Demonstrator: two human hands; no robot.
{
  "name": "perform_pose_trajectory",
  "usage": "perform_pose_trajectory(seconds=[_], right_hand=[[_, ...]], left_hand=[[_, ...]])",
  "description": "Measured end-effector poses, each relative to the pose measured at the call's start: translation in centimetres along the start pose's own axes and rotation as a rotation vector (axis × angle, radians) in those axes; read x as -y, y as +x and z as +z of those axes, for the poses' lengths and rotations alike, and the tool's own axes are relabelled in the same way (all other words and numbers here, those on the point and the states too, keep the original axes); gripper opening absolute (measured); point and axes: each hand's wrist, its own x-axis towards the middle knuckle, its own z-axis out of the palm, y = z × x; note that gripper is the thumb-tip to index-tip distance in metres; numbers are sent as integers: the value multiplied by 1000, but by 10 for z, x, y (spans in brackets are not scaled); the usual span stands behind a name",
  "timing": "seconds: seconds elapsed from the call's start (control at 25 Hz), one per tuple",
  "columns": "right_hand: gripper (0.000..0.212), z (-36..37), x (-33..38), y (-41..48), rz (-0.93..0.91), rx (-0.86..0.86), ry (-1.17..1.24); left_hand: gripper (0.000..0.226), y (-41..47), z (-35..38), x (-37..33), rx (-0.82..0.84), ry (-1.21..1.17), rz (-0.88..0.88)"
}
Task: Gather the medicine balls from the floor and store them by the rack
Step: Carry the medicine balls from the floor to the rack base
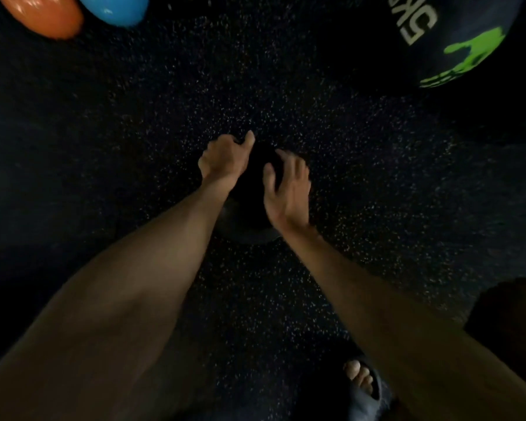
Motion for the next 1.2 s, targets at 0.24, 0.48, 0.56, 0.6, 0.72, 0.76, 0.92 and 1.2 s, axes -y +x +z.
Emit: perform_pose_trajectory(seconds=[0.24,0.48,0.56,0.6,0.72,0.76,0.92,1.2], right_hand=[[63,1,-11,31,91,28,-89],[58,-23,-18,149,476,92,140],[57,-34,-24,179,608,116,156],[57,-39,-27,188,671,112,160],[51,-45,-27,193,694,-12,257],[46,-44,-25,185,632,-101,286],[56,-9,-6,119,84,-299,12],[79,5,-2,174,123,-291,-94]], left_hand=[[60,62,5,-44,62,-80,-125],[43,50,7,-51,-29,-358,300],[50,25,23,-39,-202,-339,463],[53,16,31,-35,-238,-327,490],[55,16,38,-36,-306,-310,479],[54,25,37,-40,-329,-306,469],[53,109,5,-91,-162,-351,323],[48,174,-10,-128,77,-557,421]])
